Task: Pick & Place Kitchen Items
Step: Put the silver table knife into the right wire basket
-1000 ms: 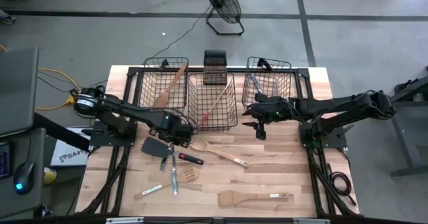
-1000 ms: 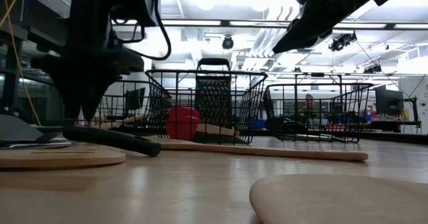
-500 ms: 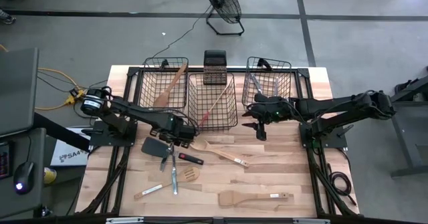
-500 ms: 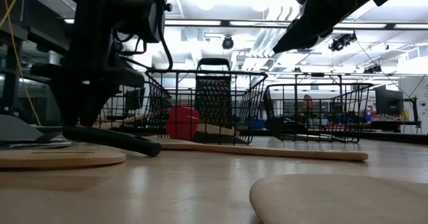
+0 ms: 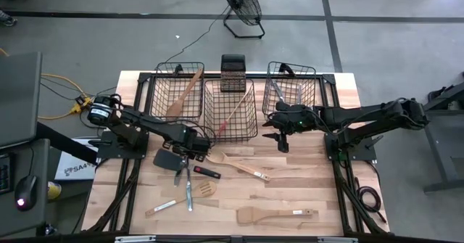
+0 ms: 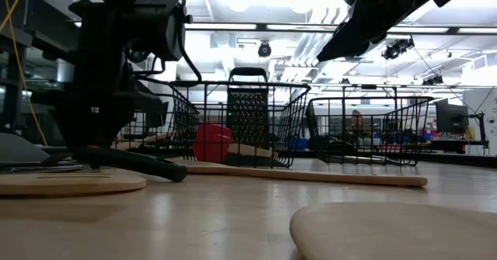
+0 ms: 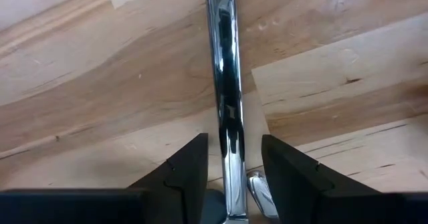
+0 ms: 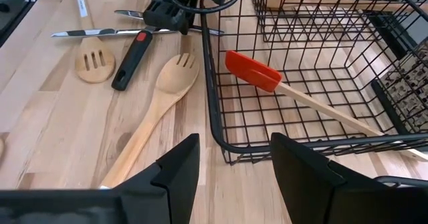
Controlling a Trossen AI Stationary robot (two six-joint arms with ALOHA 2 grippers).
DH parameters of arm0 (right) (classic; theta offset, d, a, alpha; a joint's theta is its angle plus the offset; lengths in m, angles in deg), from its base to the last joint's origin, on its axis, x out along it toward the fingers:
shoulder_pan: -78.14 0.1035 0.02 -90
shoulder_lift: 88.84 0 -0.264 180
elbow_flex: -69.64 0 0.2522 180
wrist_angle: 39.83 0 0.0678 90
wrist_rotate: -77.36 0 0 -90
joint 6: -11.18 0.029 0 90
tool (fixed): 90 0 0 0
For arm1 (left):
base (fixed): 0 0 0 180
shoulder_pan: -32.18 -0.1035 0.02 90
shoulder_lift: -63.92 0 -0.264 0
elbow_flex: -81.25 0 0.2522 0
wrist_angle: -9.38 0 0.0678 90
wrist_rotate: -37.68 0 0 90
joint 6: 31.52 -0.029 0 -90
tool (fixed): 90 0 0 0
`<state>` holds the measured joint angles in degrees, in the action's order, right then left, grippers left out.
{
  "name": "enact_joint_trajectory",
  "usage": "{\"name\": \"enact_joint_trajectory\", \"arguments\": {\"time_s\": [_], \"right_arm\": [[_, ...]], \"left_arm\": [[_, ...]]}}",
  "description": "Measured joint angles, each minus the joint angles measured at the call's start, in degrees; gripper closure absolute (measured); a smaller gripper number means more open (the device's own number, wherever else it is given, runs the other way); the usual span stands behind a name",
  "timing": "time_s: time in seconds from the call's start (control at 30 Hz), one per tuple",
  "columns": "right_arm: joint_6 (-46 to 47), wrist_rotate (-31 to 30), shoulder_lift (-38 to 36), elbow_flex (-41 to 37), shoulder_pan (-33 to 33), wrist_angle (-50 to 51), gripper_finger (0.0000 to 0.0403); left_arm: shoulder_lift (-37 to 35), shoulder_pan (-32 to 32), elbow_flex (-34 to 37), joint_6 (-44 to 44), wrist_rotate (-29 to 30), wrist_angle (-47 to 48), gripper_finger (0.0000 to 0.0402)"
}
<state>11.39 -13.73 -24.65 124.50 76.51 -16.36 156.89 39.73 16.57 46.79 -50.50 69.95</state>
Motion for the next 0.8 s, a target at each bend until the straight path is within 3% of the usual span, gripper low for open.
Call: {"name": "enact_joint_trajectory", "arguments": {"time_s": [0.33, 0.8], "right_arm": [[1.1, 0.1, 0.0, 0.0, 0.0, 0.0, 0.0227], [1.1, 1.1, 0.0, 0.0, 0.0, 0.0, 0.0227]], "left_arm": [[0.0, 0.0, 0.0, 0.2, -0.3, -0.2, 0.0265], [0.0, 0.0, 0.0, 0.2, -1.3, -0.3, 0.0364]]}}
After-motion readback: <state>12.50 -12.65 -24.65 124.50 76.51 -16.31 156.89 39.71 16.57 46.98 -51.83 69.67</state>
